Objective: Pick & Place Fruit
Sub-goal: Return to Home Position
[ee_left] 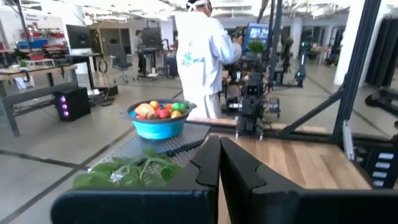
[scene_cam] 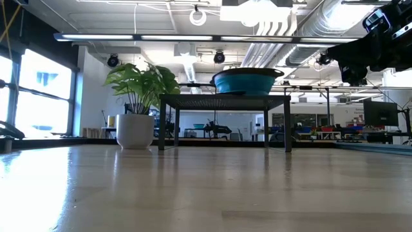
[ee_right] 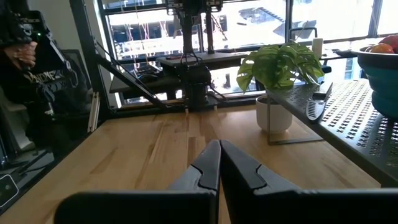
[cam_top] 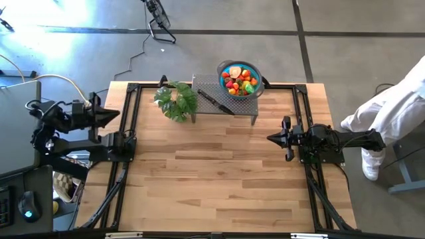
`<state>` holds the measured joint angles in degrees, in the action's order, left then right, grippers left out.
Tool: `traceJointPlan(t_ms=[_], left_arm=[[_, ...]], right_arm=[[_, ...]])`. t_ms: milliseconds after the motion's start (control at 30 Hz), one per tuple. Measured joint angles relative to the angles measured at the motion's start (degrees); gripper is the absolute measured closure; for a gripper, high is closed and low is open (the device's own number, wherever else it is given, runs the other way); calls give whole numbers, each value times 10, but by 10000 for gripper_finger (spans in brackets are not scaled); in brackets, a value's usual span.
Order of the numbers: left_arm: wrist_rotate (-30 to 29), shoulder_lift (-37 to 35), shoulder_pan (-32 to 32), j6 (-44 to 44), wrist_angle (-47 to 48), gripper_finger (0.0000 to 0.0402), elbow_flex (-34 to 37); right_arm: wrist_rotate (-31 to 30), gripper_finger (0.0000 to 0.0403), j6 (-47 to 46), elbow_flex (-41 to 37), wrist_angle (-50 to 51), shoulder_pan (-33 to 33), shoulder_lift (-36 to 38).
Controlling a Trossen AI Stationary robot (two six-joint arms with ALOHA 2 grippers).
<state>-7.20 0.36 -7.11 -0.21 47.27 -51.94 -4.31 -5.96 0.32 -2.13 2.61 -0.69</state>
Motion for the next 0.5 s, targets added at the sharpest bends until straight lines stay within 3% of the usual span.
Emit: traceJointPlan(t_ms=[400, 500], left_arm=[[-26, 1, 0, 16, -18, 396, 55], [-21, 0, 0, 15, -58, 396, 84]], right_arm=[[0, 400, 0, 0, 0, 0, 0], [0, 400, 0, 0, 0, 0, 0]])
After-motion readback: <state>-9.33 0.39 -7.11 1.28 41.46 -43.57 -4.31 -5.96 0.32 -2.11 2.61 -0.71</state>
